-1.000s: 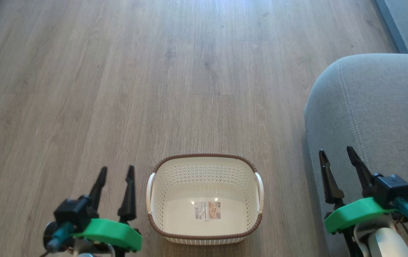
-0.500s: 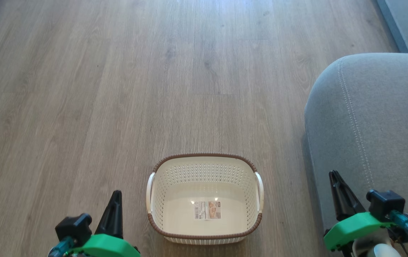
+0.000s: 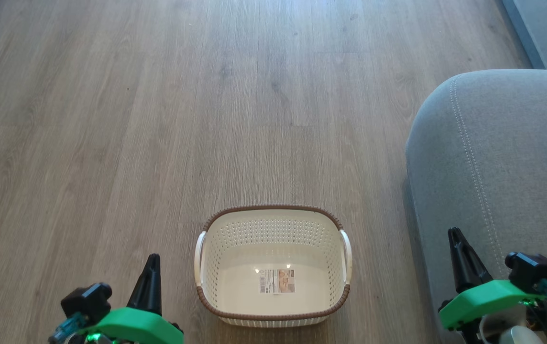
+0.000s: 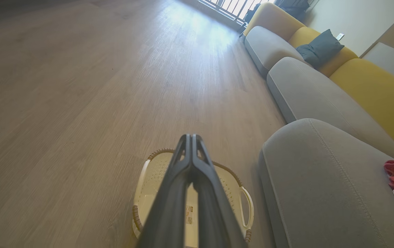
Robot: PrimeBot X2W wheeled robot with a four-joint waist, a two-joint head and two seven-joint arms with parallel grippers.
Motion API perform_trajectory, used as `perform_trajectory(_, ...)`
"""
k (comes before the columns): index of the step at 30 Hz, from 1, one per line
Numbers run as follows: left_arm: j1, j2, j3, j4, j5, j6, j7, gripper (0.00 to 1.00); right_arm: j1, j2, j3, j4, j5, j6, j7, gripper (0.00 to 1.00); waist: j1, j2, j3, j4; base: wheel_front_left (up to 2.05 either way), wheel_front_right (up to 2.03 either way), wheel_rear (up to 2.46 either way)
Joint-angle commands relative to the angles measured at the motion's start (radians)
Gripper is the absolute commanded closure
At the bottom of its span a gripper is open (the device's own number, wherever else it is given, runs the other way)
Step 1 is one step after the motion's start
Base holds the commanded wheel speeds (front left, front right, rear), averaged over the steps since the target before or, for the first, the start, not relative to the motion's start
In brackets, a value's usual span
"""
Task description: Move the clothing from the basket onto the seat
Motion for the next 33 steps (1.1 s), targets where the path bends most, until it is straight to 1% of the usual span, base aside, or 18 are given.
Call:
perform_trajectory(1,-0.047,0.008,0.023,-0.026,-0.033,-0.010,0.007,1.00,-0.045,0.002,-0.008,-0.037,0.038,0.000,0.008,1.00,0.0000,0.0000,0.000,-0.001,0.00,0.00,0.00)
perform_trajectory(33,-0.088,0.016,0.081,-0.008,-0.354,-0.050,0.090,1.00,-0.067,0.013,-0.041,-0.046,0.393,0.000,0.099,1.00,0.0000,0.0000,0.002,-0.018,0.00,0.00,0.00)
